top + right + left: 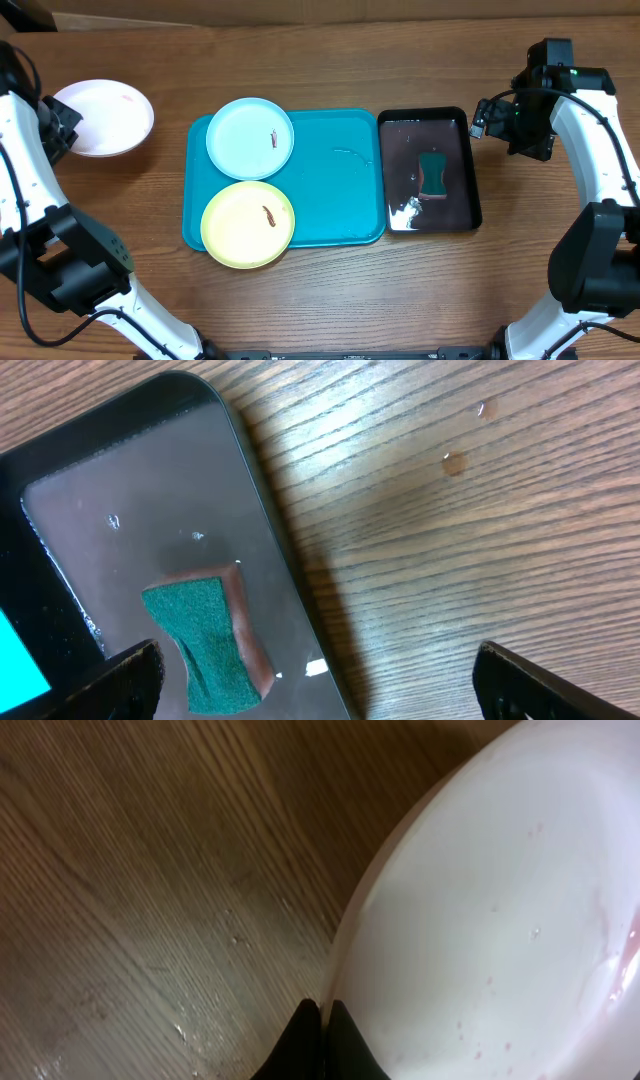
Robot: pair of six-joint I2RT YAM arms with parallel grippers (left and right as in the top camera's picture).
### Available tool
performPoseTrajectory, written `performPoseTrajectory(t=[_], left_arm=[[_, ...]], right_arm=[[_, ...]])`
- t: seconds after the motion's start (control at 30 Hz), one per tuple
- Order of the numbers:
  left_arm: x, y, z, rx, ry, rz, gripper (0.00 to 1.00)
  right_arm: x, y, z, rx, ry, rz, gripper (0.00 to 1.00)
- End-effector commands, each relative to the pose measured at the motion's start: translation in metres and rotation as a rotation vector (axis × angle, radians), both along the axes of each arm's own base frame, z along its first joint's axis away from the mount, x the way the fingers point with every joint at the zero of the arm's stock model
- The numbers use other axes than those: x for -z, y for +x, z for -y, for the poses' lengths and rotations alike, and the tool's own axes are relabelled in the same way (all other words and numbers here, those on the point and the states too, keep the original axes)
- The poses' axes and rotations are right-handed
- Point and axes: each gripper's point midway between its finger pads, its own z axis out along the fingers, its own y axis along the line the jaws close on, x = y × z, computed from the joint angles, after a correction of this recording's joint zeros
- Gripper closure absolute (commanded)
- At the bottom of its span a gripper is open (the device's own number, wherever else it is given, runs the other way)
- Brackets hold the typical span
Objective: Clean dirty plates on tray and stack at the side
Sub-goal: 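Lower the white plate onto the table left of the tray and release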
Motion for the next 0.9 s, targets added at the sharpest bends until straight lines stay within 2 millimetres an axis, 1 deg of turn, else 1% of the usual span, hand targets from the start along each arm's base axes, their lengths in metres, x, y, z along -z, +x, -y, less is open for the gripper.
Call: performPoseTrajectory(t=[0.0,0.1,0.2,0.27,0.33,0.4,0.53,0.57,0.6,0.67,0.7,0.73,0.77,0.8,0.87], left_arm=[[0.027,-0.012,-0.009,-0.038,0.064,-0.078,0.96],[0.051,-0.012,-0.010,-0.012,0.070,-0.089,0.96],[0.075,-0.009,-0.003,0.040,0.036,-0.077,0.96],[0.087,-0.002,0.005,0.104,0.002,-0.048,0.96],[0.094,0.006,0.012,0.167,-0.028,-0.013,0.96],[0.096,0.012,0.015,0.214,-0.037,0.008,0.96],[0.095,0.013,0.015,0.221,-0.038,0.014,0.91],[0.095,0.014,0.017,0.224,-0.047,0.018,0.87],[0.094,0.015,0.022,0.246,-0.069,0.026,0.77],[0.090,0.019,0.034,0.344,-0.120,0.043,0.44],[0.085,0.022,0.041,0.390,-0.149,0.059,0.23],[0.079,0.024,0.046,0.411,-0.170,0.071,0.18],[0.071,0.025,0.050,0.418,-0.190,0.081,0.16],[0.061,0.026,0.052,0.422,-0.205,0.091,0.18],[0.040,0.030,0.061,0.440,-0.234,0.115,0.30]], right_arm=[[-0.010,0.006,-0.001,0.000,0.006,0.034,0.00],[-0.010,0.006,-0.001,0.000,0.006,0.034,0.00],[-0.010,0.006,-0.001,0.000,0.006,0.034,0.00],[-0.010,0.006,-0.001,0.000,0.006,0.034,0.00],[-0.010,0.006,-0.001,0.000,0.006,0.034,0.00],[-0.010,0.006,-0.001,0.000,0.006,0.034,0.00],[-0.010,0.006,-0.001,0.000,0.006,0.034,0.00],[-0.010,0.006,-0.001,0.000,0.006,0.034,0.00],[-0.010,0.006,-0.001,0.000,0.006,0.034,0.00],[-0.010,0.006,-0.001,0.000,0.006,0.034,0.00],[-0.010,0.006,-0.001,0.000,0.006,0.034,0.00],[-0.010,0.006,-0.001,0.000,0.006,0.034,0.00],[-0.010,0.006,-0.001,0.000,0.006,0.034,0.00],[-0.010,0.006,-0.001,0.000,0.006,0.034,0.00],[-0.010,0.006,-0.001,0.000,0.006,0.034,0.00]])
